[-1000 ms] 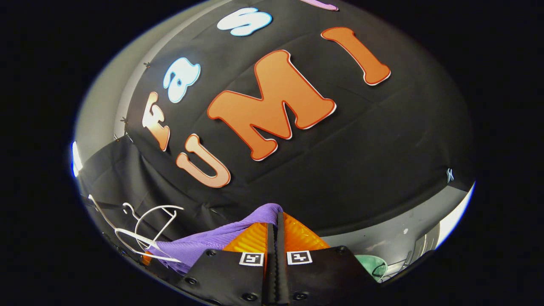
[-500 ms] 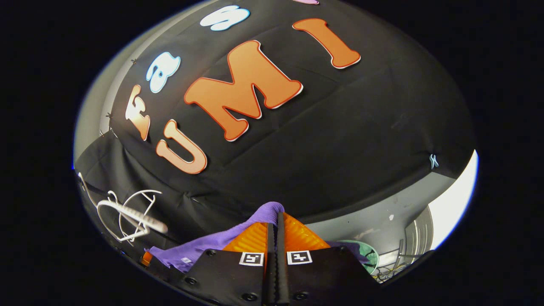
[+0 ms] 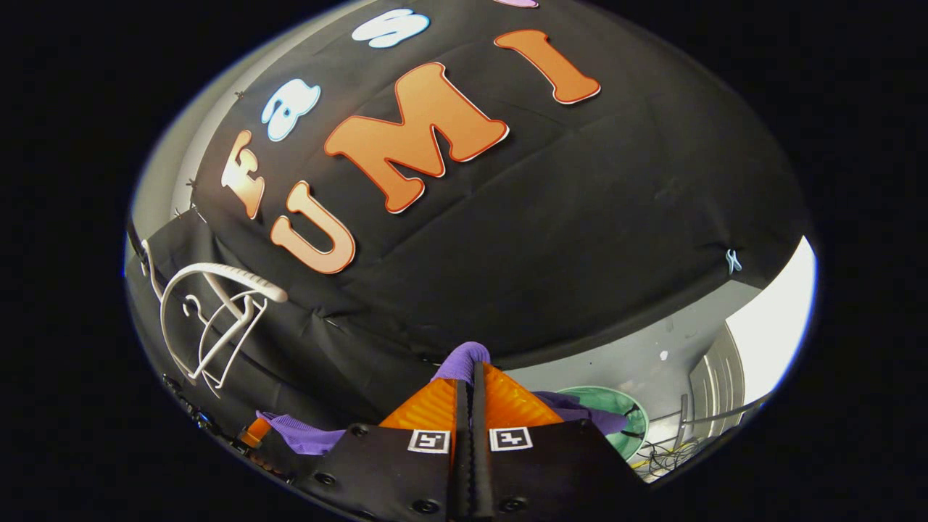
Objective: Grasp the clothes on the hanger with both hands and then place them into the laundry hamper below.
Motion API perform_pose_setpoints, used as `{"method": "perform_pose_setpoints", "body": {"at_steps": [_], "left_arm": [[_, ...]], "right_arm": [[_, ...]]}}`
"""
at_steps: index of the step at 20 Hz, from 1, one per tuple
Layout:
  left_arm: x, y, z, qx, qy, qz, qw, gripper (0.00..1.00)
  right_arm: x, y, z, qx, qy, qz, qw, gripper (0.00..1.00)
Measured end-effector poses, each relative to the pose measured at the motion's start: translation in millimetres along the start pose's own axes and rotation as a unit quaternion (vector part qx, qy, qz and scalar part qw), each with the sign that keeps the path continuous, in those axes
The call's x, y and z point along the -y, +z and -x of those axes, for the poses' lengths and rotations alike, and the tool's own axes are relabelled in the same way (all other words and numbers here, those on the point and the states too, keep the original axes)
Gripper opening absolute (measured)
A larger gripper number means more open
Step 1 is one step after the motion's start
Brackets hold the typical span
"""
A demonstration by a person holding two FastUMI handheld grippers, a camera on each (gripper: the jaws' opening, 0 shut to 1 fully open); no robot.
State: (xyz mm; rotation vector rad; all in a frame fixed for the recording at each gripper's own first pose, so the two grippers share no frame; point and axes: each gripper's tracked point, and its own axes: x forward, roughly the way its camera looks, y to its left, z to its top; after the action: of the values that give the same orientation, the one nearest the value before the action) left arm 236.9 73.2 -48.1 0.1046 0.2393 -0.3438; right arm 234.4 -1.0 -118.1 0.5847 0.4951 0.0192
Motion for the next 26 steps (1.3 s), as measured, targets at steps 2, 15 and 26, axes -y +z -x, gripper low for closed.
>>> {"method": "perform_pose_setpoints", "body": {"at_steps": [2,15,26], "left_arm": [[18,-4,-1,-0.004,-0.014,0.006,1.0,0.0],[164,-79,-35,-0.096,-0.109,0.029,0.989,0.0],[257,-183,-80,-0.236,-0.159,-0.01,0.958,0.0]], "right_arm": [[-1,-6,6,0.001,-0.002,0.005,1.0,0.06],[54,-74,30,-0.008,-0.072,0.05,0.996,0.07],[119,-141,9,-0.071,-0.152,0.082,0.982,0.07]]}}
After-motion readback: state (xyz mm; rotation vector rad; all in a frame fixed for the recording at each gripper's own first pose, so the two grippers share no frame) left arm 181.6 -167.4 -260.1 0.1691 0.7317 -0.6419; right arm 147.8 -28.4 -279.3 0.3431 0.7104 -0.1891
